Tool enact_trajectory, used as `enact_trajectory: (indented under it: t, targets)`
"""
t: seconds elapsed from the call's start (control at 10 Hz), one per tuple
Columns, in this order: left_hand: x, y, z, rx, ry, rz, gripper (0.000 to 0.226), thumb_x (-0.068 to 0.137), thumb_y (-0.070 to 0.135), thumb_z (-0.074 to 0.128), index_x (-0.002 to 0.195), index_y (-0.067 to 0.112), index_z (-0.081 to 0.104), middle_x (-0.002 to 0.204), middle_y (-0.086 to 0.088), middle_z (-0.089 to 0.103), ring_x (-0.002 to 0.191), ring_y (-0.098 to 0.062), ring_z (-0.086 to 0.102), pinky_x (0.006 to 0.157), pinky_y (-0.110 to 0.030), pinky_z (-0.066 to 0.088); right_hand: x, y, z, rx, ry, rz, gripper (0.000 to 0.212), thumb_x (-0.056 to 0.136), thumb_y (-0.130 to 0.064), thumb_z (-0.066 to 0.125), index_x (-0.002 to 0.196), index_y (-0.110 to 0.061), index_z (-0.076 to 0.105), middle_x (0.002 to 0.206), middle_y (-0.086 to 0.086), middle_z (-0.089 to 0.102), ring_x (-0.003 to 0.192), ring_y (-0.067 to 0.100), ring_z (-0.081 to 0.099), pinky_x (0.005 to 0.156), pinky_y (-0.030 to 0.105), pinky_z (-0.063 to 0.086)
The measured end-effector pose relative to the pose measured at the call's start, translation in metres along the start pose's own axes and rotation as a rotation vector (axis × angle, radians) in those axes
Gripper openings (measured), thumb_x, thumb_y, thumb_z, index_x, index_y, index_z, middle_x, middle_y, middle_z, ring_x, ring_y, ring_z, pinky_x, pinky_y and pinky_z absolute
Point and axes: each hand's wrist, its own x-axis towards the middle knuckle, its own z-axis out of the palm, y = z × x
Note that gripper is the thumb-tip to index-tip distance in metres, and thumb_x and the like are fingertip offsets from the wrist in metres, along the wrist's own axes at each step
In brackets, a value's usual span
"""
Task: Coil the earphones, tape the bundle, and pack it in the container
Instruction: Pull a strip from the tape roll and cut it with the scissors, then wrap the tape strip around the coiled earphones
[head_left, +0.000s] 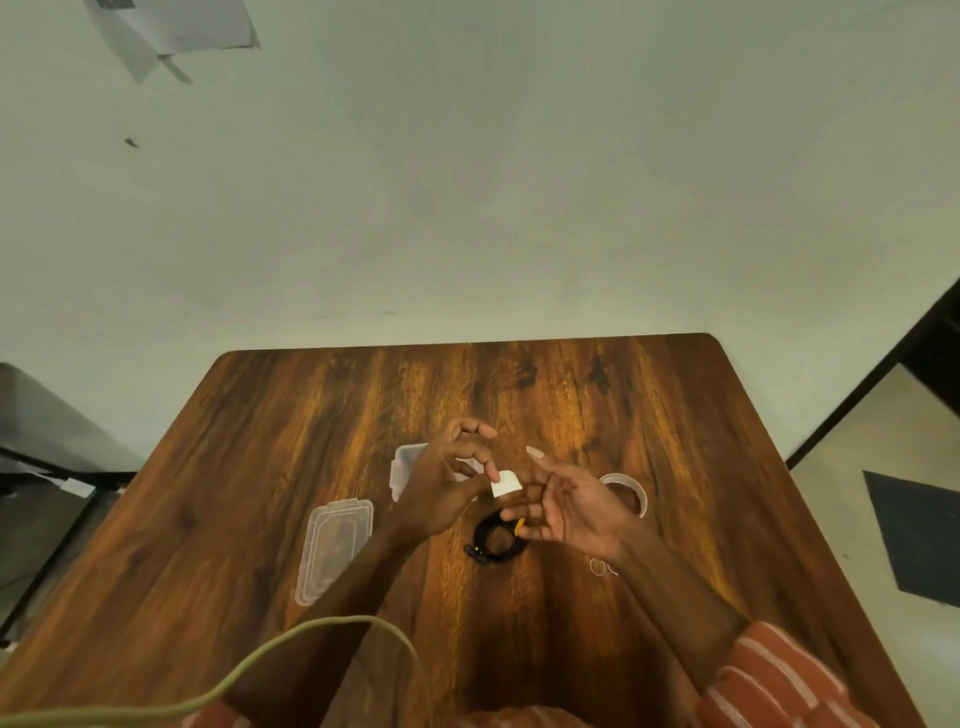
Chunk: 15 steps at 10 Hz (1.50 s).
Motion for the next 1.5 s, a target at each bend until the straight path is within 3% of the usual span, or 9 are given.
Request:
enact_trajectory:
  t: [0.2, 0.3, 0.4, 0.5, 0.7, 0.9, 1.1, 1.4, 1.5]
  targets:
    - [0.008, -0.005, -0.003, 0.064, -0.193, 0.023, 0.018, 0.077, 0.002, 0.076, 0.073, 0.02, 0.072, 0.116, 0.003, 0.056, 0.113, -0.01, 0.057, 0.081, -0.032, 0.053, -0.014, -0.007, 0.011, -0.159, 0.046, -0.022, 0.011, 0.074, -0.021, 0.078, 0.084, -0.016, 0.078, 0.083, 0.007, 0.075, 0.068, 0.013, 0.072, 0.058, 0.023, 0.054]
    - [0.012, -0.018, 0.006, 0.037, -0.188, 0.019, 0.019, 0.078, 0.005, 0.075, 0.078, 0.023, 0.072, 0.11, 0.006, 0.061, 0.102, -0.007, 0.061, 0.078, -0.03, 0.053, -0.015, -0.006, 0.004, -0.173, 0.163, 0.013, 0.019, 0.073, -0.016, 0.08, 0.09, -0.011, 0.075, 0.079, 0.008, 0.076, 0.065, 0.012, 0.071, 0.056, 0.022, 0.052]
    - [0.009, -0.036, 0.023, 0.03, 0.013, -0.117, 0.018, 0.082, 0.005, 0.07, 0.086, 0.023, 0.072, 0.097, 0.007, 0.069, 0.09, -0.008, 0.065, 0.079, -0.031, 0.056, -0.014, 0.0, -0.004, -0.12, 0.385, -0.013, 0.024, 0.079, -0.014, 0.079, 0.101, -0.005, 0.072, 0.081, 0.008, 0.076, 0.064, 0.013, 0.069, 0.054, 0.022, 0.049]
    - [-0.009, -0.076, 0.05, 0.273, 0.079, -0.419, 0.005, 0.087, 0.021, 0.066, 0.083, 0.023, 0.069, 0.082, 0.007, 0.071, 0.08, -0.012, 0.068, 0.078, -0.036, 0.059, -0.017, 0.024, -0.022, 0.035, 0.733, -0.088, 0.022, 0.083, -0.012, 0.074, 0.103, -0.004, 0.07, 0.08, 0.008, 0.075, 0.061, 0.013, 0.066, 0.051, 0.024, 0.045]
    - [-0.023, -0.111, 0.081, 0.733, -0.125, -0.443, 0.032, 0.087, 0.05, 0.055, 0.108, 0.026, 0.06, 0.105, 0.003, 0.068, 0.095, -0.015, 0.065, 0.089, -0.027, 0.052, -0.045, 0.085, -0.031, 0.068, 0.8, -0.02, 0.016, 0.082, -0.014, 0.075, 0.096, -0.007, 0.07, 0.07, 0.005, 0.075, 0.057, 0.012, 0.065, 0.048, 0.024, 0.045]
    - [0.0, -0.12, 0.097, 0.707, -0.163, -0.565, 0.043, 0.099, 0.03, 0.049, 0.137, 0.01, 0.047, 0.139, -0.01, 0.05, 0.126, -0.028, 0.051, 0.107, -0.039, 0.045, -0.061, 0.101, -0.037, 0.05, 0.851, -0.026, 0.014, 0.082, -0.012, 0.076, 0.092, -0.003, 0.073, 0.074, 0.011, 0.074, 0.063, 0.017, 0.063, 0.05, 0.025, 0.045]
    - [0.005, -0.116, 0.079, 0.799, -0.251, -0.519, 0.048, 0.091, 0.037, 0.062, 0.129, 0.009, 0.052, 0.128, -0.013, 0.059, 0.113, -0.031, 0.061, 0.095, -0.039, 0.05, -0.063, 0.107, -0.038, 0.103, 0.873, -0.035, 0.012, 0.082, -0.01, 0.075, 0.09, -0.002, 0.071, 0.077, 0.012, 0.074, 0.068, 0.02, 0.064, 0.058, 0.03, 0.05]
    - [0.015, -0.119, 0.057, 0.51, -0.322, -0.788, 0.038, 0.074, 0.036, 0.072, 0.105, 0.014, 0.067, 0.109, -0.009, 0.071, 0.098, -0.028, 0.067, 0.085, -0.038, 0.056, -0.05, 0.114, -0.037, 0.201, 0.796, 0.015, 0.023, 0.083, -0.014, 0.074, 0.103, -0.003, 0.071, 0.08, 0.011, 0.075, 0.067, 0.018, 0.068, 0.057, 0.03, 0.051]
    - [0.021, -0.118, 0.043, 0.133, -0.338, -0.948, 0.012, 0.075, 0.005, 0.073, 0.086, 0.003, 0.068, 0.105, -0.015, 0.068, 0.099, -0.028, 0.062, 0.092, -0.039, 0.055, -0.041, 0.113, -0.032, 0.253, 0.756, 0.052, 0.024, 0.083, -0.016, 0.074, 0.104, -0.006, 0.071, 0.081, 0.008, 0.078, 0.069, 0.017, 0.073, 0.054, 0.028, 0.054]
